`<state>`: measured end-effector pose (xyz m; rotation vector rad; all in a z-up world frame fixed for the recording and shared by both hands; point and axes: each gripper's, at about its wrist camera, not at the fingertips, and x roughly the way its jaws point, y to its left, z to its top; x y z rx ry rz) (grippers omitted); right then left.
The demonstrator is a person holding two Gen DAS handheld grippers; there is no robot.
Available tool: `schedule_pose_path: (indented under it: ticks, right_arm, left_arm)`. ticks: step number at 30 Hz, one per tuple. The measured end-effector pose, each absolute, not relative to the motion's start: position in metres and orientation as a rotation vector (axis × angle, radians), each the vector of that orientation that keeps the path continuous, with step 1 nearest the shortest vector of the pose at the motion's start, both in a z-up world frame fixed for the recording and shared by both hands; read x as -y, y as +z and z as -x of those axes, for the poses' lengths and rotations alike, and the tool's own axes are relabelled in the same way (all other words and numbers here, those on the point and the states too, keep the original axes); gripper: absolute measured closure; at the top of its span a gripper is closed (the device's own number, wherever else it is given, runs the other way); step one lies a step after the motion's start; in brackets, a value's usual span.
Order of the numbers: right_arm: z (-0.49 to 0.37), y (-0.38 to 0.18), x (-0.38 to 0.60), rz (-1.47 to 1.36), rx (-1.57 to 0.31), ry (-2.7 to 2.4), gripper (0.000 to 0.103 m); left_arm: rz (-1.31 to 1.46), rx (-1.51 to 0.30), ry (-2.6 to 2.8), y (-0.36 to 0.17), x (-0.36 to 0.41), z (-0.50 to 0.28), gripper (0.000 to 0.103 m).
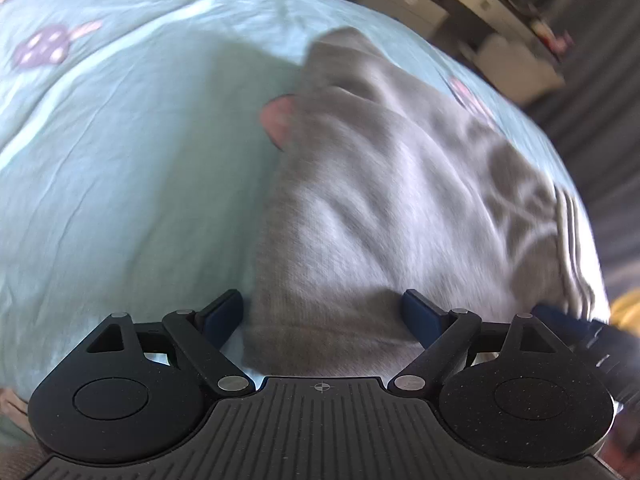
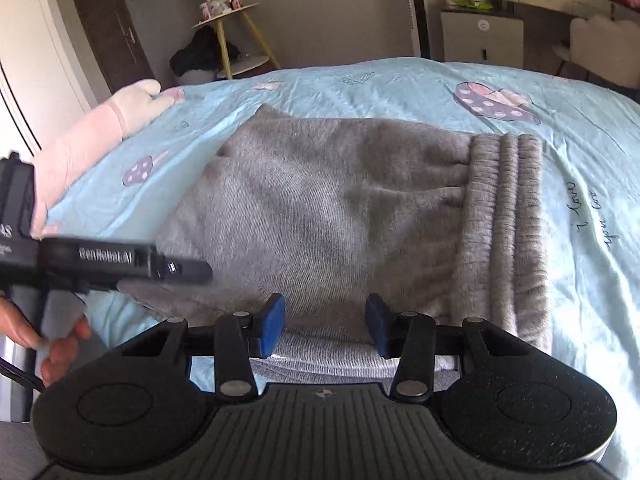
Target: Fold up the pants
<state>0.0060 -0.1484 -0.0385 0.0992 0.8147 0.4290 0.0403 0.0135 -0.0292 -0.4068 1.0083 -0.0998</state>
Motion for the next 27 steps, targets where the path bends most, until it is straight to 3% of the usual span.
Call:
schedule_pose_path:
  ticks: [4,14,27]
  right_arm:
    - [0.003,-0.020,0.194,-0.299,-0.766,0.397,0.024]
    - [-0.030,-0.052,0.276,-0.597,-0.853,0.301,0.020]
    - [-0.103,-0.106,0.289,-0.766,-0.985,0.415,0.010]
  left_arm:
    - [0.418,-1.021,-0.164,-0.027,-0.012,-0.034,0.013]
    - [0.527,-0.906,-0.180,-0.013,-0.033,-0.026,0.014]
    - [0.595,-1.046,-0.344,-0.050,-0.039,-0.118,0.014]
